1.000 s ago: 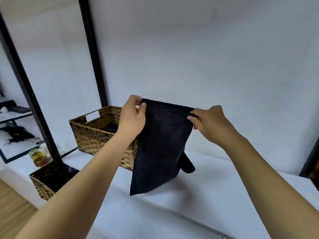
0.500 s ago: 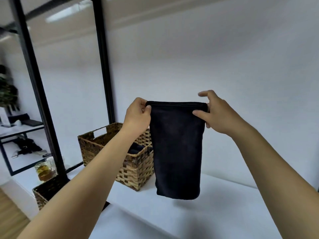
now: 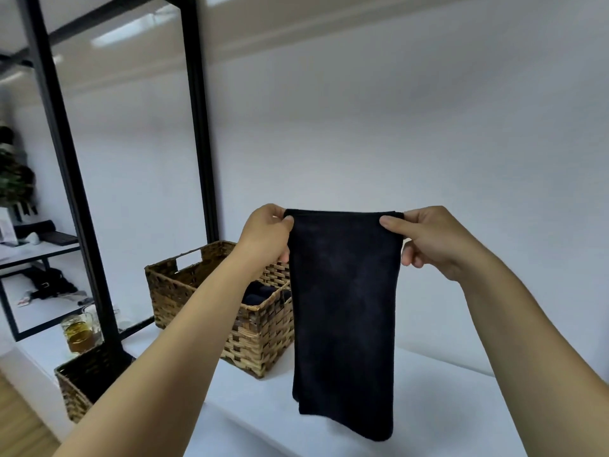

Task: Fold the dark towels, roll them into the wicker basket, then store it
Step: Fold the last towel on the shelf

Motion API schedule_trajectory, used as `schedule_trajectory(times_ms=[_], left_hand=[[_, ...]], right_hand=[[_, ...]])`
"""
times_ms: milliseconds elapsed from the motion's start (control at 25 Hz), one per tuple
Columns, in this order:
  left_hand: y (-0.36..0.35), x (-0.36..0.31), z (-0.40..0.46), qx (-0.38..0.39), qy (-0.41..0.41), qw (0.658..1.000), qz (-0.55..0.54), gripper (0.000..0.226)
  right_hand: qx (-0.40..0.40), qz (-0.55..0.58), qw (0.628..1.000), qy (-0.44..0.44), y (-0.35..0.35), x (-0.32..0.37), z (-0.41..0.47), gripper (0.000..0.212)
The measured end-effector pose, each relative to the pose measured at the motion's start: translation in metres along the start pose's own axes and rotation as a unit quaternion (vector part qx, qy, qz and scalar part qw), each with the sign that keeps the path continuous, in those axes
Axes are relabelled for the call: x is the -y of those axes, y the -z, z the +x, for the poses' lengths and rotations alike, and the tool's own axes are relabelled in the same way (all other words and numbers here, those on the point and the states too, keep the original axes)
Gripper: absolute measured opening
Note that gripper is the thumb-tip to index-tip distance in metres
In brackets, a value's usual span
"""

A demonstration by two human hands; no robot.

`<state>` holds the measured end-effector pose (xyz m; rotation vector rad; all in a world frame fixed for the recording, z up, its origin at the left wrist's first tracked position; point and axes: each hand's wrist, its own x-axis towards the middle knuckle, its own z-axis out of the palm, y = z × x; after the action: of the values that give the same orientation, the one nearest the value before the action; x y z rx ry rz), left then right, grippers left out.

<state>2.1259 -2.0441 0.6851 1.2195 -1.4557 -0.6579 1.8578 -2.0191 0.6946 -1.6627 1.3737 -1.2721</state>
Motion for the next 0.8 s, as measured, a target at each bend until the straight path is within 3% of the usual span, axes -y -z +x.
schedule_trajectory(times_ms=[160, 240, 320, 480, 640, 800], left_hand=[[-0.02, 0.01, 0.012, 0.083, 0.118, 0.989, -0.029, 0.029], [-0.03, 0.01, 0.015, 0.08, 0.119, 0.985, -0.091, 0.029], [-0.034, 0.007, 0.019, 0.046, 0.051, 0.99, -0.124, 0.018], [-0.032, 0.021, 0.003, 0.028, -0.113, 0.99, -0.084, 0.005], [-0.033, 0.121, -0.075, 0.105, -0.154, 0.983, -0.003, 0.004], [-0.034, 0.236, -0.177, 0.196, -0.134, 0.96, 0.15, 0.005]], right_hand=[[-0.058, -0.018, 0.998, -0.028, -0.013, -0.028, 0.026, 0.022], [-0.071, 0.009, 0.997, -0.015, -0.018, -0.037, 0.032, 0.017], [-0.096, 0.034, 0.994, 0.037, -0.019, -0.038, 0.036, 0.014], [-0.121, 0.044, 0.985, 0.112, -0.011, -0.042, 0.017, 0.012], [0.001, -0.115, 0.991, 0.065, -0.025, -0.123, -0.059, 0.02], [0.158, -0.246, 0.956, 0.0, -0.055, -0.212, -0.153, 0.018]])
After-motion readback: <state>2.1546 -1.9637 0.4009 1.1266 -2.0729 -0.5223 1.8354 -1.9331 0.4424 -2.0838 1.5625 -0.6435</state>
